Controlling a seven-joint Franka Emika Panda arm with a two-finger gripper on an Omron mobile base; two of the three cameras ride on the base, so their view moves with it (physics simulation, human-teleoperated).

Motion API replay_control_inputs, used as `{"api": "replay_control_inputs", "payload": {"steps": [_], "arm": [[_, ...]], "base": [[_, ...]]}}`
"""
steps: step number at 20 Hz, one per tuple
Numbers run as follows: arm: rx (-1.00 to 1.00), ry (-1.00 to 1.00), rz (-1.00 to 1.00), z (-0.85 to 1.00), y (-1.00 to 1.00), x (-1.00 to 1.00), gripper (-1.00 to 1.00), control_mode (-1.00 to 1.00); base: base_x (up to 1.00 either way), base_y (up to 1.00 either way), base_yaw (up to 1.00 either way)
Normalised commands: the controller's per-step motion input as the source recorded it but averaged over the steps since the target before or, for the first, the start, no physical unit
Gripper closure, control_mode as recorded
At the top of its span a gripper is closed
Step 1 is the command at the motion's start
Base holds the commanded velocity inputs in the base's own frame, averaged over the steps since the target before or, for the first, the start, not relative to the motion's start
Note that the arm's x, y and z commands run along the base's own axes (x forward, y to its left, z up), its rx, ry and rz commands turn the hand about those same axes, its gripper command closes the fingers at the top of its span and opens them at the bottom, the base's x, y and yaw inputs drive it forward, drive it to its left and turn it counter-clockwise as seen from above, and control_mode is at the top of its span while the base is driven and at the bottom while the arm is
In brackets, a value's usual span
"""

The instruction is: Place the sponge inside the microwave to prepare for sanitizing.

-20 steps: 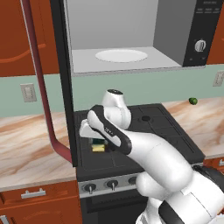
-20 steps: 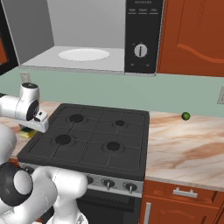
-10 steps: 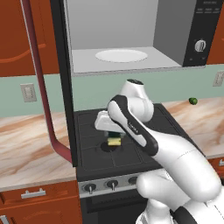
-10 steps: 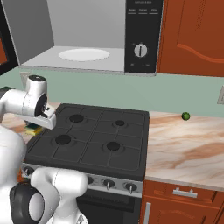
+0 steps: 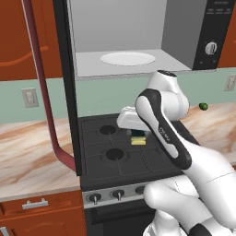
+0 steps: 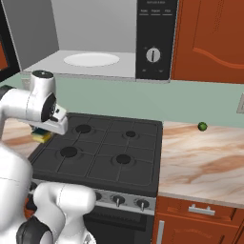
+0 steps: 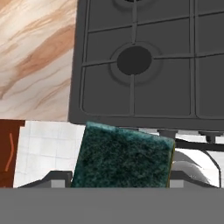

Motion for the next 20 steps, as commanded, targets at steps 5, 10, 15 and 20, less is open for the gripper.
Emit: {"api": "replay_control_inputs", "payload": {"steps": [5,10,15,20], "arm": [[-0.04,-0.18,0.03,0.61,-0.34,-0.2,1.0,-1.0],[-0.05,-0.34,0.04,0.62,-0.28,-0.12,1.0,-1.0],[-0.01,-0.22,0.05,0.68,-0.28,-0.06,1.0,-1.0],[0.0,-0.07,0.04,0.7,-0.24,0.0,1.0,-1.0]], "base": [[0.0,0.0,0.0],[0.0,0.0,0.0],[0.0,0.0,0.0],[0.0,0.0,0.0]]}}
